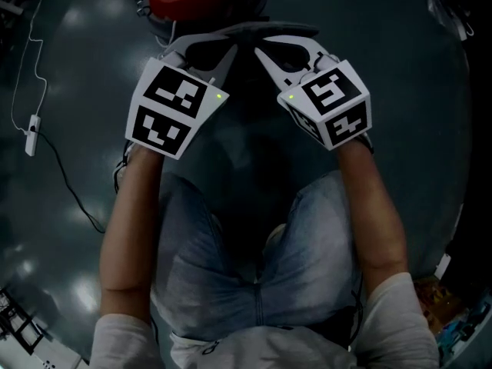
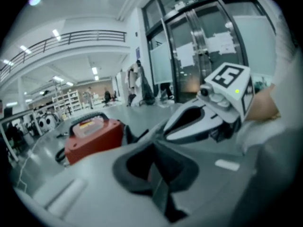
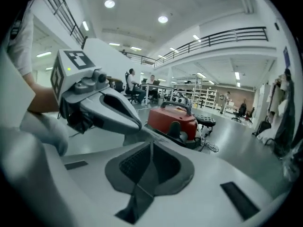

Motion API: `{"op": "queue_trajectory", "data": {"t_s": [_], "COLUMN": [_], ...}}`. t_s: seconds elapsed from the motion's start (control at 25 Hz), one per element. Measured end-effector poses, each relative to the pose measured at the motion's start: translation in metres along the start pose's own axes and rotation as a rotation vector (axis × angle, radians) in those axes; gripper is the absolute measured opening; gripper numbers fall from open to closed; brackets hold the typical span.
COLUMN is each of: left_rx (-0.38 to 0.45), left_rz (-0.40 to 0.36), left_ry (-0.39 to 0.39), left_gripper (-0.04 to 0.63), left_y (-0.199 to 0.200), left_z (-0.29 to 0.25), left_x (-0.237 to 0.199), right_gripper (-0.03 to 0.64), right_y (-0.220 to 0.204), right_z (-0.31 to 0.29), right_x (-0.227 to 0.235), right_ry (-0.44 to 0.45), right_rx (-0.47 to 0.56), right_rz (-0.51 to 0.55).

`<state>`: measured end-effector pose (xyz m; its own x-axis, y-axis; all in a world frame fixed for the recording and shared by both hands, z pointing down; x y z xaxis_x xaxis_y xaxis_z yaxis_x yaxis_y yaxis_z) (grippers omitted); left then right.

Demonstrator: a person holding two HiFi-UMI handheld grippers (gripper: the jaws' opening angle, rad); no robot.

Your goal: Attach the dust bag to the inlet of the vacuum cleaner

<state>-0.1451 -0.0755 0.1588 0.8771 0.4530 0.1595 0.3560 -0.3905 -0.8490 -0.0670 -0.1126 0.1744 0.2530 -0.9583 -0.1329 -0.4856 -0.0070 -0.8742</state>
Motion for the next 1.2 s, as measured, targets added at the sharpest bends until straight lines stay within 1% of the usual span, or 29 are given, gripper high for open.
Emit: {"op": "queue_trajectory", "data": {"t_s": [0.04, 0.12, 0.2, 0.32, 0.4, 0.52, 0.64, 0.8, 1.2], "left_rx": [0.008, 0.009, 0.009, 0.03, 0.032, 0.036, 0.037, 0.038, 0.042], "left_rz": [0.024, 0.032, 0.034, 0.104, 0.121, 0.125, 0.106, 0.085, 0.116], "left_ry": [0.002, 0.012, 0.036, 0.055, 0.048, 0.031, 0.017, 0.001, 0.017], "left_gripper": [0.003, 0.003, 0.003, 0.003, 0.003, 0.003, 0.003, 0.003, 0.003], "left_y": [-0.002, -0.009, -0.018, -0.029, -0.032, -0.03, -0.03, -0.04, -0.032], "left_z": [-0.003, -0.008, -0.007, -0.002, -0.002, -0.003, -0.004, 0.004, -0.005], "left_x": [0.004, 0.01, 0.012, 0.007, 0.009, 0.016, 0.023, 0.029, 0.019], "right_gripper": [0.025, 0.013, 0.011, 0.011, 0.011, 0.011, 0.011, 0.011, 0.011], "right_y": [-0.002, -0.006, -0.01, -0.015, -0.018, -0.017, -0.013, -0.015, -0.015], "right_z": [0.0, 0.001, 0.001, 0.0, 0.002, 0.004, 0.003, -0.002, 0.001], "right_x": [-0.002, -0.004, -0.006, -0.007, -0.009, -0.012, -0.017, -0.031, -0.017], "right_ry": [-0.009, -0.034, -0.063, -0.086, -0.085, -0.083, -0.08, -0.08, -0.087], "right_rx": [0.017, 0.045, 0.057, 0.067, 0.073, 0.085, 0.096, 0.096, 0.092], "right_rz": [-0.038, -0.092, -0.103, -0.111, -0.124, -0.128, -0.121, -0.114, -0.128]}}
Point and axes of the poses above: the fingertips, and each gripper's own axes: z backward along the fingers, x to its right, y out of its top, the point moved 5 cm from there along z, backward along the fingers, and after that the axes turned 1 degree about -x, right-handed, at the moved point
